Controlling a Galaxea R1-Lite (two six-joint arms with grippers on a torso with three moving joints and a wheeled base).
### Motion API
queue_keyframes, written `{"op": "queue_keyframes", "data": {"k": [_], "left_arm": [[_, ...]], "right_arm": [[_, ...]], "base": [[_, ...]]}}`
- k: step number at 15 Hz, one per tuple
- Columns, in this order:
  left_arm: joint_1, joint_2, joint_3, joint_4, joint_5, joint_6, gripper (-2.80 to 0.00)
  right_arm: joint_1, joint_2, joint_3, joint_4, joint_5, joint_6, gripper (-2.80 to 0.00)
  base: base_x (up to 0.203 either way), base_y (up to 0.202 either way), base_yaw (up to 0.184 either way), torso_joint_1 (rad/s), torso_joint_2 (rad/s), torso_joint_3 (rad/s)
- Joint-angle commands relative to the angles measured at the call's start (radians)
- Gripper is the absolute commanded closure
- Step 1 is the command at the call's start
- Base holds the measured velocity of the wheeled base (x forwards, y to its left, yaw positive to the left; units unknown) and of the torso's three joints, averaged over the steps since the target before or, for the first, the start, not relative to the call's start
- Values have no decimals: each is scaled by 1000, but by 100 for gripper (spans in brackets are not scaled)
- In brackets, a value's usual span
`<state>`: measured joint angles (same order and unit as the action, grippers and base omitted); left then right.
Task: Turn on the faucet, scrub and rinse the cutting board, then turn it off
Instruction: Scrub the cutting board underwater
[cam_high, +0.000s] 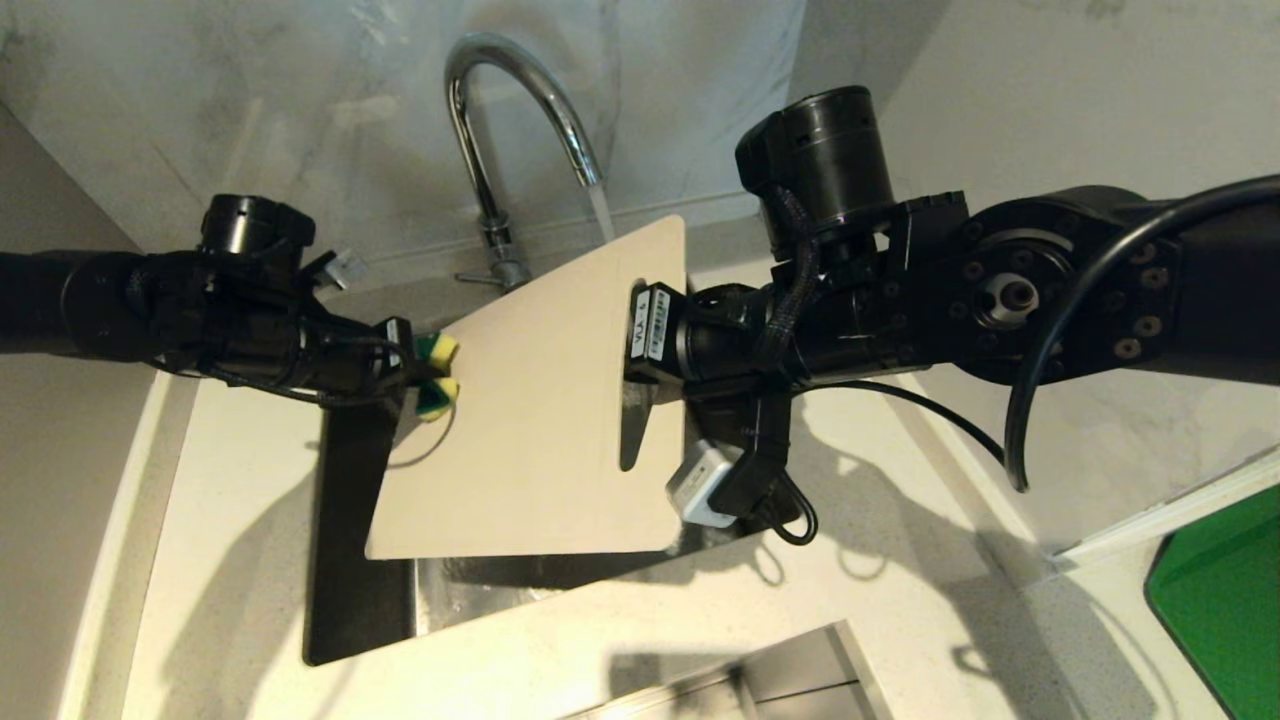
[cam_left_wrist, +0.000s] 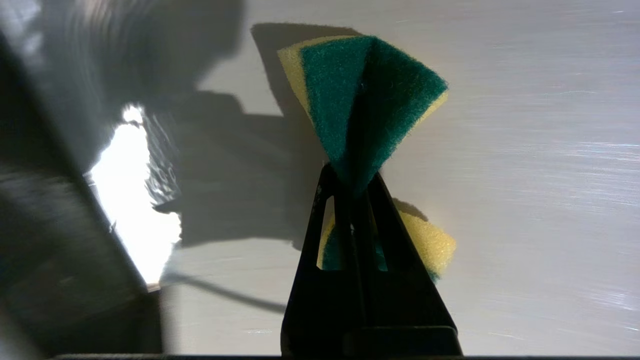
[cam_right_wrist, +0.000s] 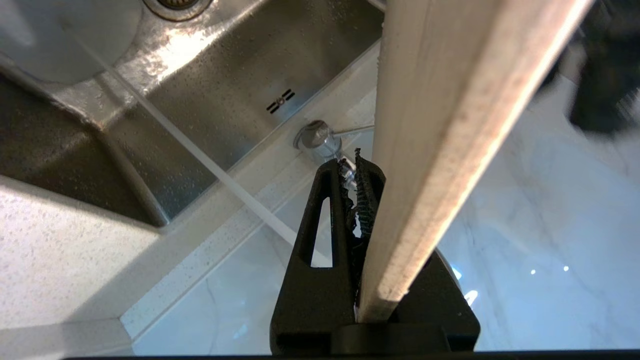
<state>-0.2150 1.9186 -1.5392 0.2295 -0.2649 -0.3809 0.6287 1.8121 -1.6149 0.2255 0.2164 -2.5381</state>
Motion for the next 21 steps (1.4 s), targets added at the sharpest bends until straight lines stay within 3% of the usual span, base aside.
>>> {"op": "queue_keyframes", "data": {"k": [1,4,7,10,13,19,21], "left_arm": [[67,29,82,-46,-9,11,0],[156,73,159,-169,-37,41,0],[147,27,149,-170,-40,42,0],[46,-74,93,-99,-38,29,0],[-60,-142,10,6,-30,-27,0],[-392,-223,-74,129,46,-173,0],[-414,-207,-104,142,65,-200,0]], "right_arm": [[2,-8,3,1,1,-14,0],[2,-10,3,1,1,-14,0],[1,-8,1,0,0,-14,0],[1,-8,0,0,0,-14,0],[1,-11,0,0,0,-13,0],[0,-14,5,0,0,-13,0],[0,-30,25,0,0,-13,0]], "base": [[0,0,0,0,0,0],[0,0,0,0,0,0],[0,0,0,0,0,0],[0,0,0,0,0,0],[0,0,0,0,0,0],[0,0,0,0,0,0],[0,0,0,0,0,0]]}}
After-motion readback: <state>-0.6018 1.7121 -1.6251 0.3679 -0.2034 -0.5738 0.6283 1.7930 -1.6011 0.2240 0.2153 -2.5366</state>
